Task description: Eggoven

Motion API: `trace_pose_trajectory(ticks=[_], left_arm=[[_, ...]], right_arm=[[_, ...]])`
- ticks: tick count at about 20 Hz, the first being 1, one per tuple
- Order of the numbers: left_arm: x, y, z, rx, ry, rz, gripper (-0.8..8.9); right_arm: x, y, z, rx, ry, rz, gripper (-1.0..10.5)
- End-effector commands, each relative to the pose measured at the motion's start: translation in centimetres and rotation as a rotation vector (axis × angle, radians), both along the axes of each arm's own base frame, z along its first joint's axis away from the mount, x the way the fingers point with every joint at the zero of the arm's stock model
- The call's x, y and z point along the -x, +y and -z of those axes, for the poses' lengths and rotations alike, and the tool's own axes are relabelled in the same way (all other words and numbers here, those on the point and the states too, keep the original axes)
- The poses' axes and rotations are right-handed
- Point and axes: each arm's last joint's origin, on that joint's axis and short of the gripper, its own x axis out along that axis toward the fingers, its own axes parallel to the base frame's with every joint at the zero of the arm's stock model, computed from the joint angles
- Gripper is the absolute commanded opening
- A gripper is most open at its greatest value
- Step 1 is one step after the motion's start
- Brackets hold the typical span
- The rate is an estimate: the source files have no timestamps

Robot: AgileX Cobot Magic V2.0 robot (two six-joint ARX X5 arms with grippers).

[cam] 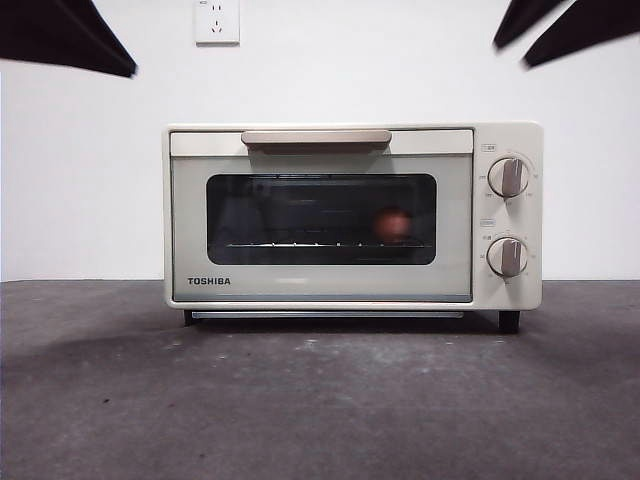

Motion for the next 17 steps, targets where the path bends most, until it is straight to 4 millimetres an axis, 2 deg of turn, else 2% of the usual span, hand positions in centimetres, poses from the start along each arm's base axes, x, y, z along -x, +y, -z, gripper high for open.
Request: trace_pose_trajectory(ticks=[1, 7, 17], left_arm=[[0.7, 0.0, -0.5, -0.051, -0.035, -0.012, 0.06], [1.2, 0.1, -0.4, -0.066, -0.013, -0.010, 0.06], [1.2, 0.1, -0.4, -0.064, -0.017, -0.010, 0.06]], right_arm=[[0.0, 0.6, 1.1, -0.060, -0.107, -0.033, 0.0], [0.2, 1.2, 3.9, -0.087, -0.170, -0.016, 0.0], [0.1, 1.1, 4.0, -0.069, -0.181, 0.035, 0.0]])
